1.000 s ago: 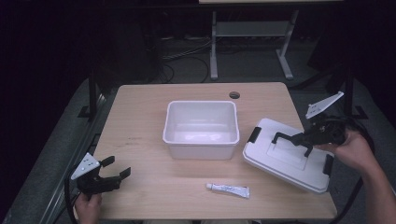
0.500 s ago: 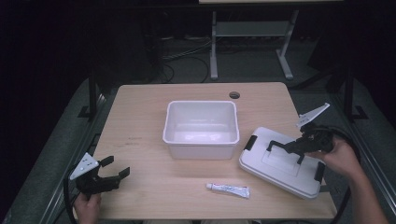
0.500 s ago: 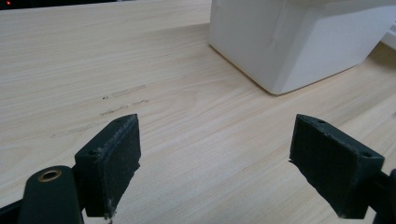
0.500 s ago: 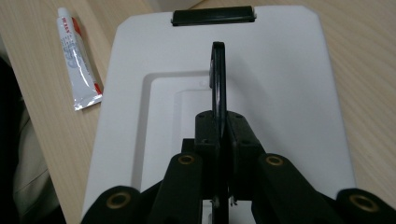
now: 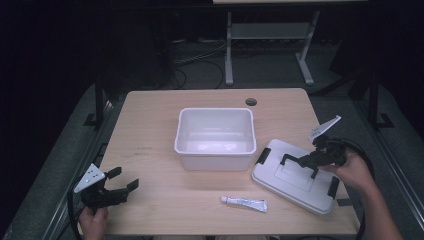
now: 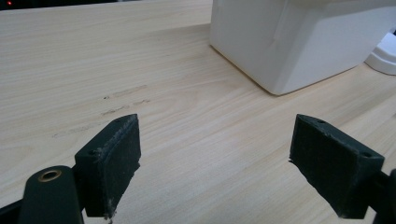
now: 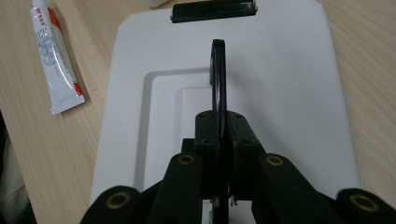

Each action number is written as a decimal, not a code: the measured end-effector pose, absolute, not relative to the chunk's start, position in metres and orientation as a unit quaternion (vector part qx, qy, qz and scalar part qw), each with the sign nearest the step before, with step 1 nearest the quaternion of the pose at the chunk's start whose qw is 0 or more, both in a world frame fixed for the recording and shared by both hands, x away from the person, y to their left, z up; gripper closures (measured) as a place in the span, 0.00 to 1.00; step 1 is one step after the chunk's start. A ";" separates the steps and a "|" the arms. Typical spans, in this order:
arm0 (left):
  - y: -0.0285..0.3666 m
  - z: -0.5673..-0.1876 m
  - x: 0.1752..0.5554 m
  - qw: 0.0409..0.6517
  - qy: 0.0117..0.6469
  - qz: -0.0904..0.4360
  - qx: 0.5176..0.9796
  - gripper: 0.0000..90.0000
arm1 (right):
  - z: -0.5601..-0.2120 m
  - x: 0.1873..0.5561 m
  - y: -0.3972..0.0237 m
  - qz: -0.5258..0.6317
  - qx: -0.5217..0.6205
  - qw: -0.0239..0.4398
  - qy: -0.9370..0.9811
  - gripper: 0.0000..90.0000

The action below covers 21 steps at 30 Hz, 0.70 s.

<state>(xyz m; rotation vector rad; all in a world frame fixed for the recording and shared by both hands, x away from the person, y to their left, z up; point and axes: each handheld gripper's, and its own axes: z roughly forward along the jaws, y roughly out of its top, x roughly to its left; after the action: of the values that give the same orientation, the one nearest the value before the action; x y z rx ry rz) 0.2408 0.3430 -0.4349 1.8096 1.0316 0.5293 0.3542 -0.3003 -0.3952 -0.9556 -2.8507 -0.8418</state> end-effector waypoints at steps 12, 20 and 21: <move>0.342 -0.435 0.241 0.477 0.421 0.216 0.740 0.17 | -0.403 0.355 -0.301 -0.273 -0.315 0.014 -0.909 0.91; 0.342 -0.435 0.241 0.478 0.421 0.215 0.741 0.17 | -0.398 0.354 -0.304 -0.276 -0.333 -0.003 -0.902 0.75; 0.342 -0.435 0.241 0.477 0.421 0.214 0.741 0.17 | -0.397 0.353 -0.304 -0.276 -0.336 -0.006 -0.901 0.72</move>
<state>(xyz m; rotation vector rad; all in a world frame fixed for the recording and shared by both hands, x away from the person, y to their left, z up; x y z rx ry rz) 0.2409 0.3416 -0.4351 1.8091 1.0290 0.5234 0.3532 -0.3043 -0.3970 -1.0580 -2.8406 -0.8697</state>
